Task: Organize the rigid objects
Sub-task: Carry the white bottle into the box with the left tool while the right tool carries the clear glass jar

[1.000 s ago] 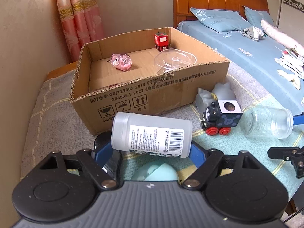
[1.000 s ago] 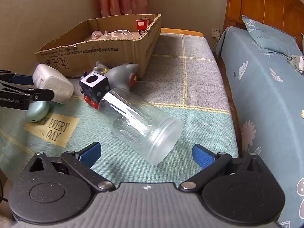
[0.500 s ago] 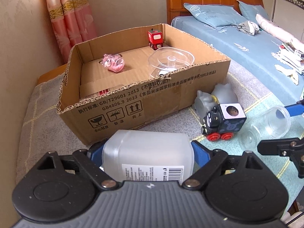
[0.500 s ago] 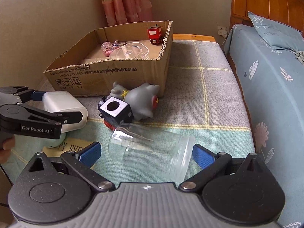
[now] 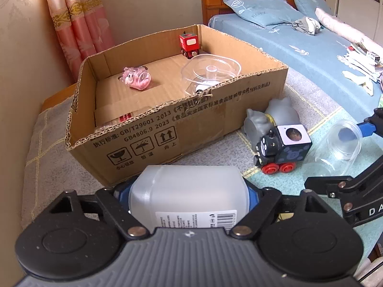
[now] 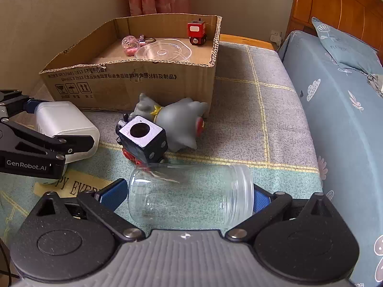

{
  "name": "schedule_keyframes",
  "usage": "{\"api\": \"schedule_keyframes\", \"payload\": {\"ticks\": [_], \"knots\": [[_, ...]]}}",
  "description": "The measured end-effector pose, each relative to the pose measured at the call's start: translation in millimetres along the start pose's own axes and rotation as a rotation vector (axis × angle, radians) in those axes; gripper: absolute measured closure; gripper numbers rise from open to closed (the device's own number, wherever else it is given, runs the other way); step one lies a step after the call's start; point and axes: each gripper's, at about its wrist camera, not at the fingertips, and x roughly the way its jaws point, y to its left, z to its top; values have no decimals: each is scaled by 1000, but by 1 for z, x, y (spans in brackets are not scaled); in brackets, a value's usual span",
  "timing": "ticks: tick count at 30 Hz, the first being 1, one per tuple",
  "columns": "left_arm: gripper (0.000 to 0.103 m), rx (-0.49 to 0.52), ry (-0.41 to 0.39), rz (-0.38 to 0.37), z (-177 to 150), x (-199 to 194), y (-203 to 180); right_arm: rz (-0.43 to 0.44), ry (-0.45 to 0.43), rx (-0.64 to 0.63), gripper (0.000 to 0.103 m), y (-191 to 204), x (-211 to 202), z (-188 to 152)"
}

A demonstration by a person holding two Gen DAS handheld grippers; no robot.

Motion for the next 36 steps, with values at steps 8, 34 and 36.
{"api": "schedule_keyframes", "payload": {"ticks": [8,34,36], "knots": [[20,-26,-13,-34,0,-14,4,-5,-9,-42,10,-5,-7,-1],[20,15,-183,-8,66,-68,13,181,-162,-271,10,-7,-68,65],[20,8,-193,6,75,-66,19,177,-177,-283,10,-4,-68,73]]}}
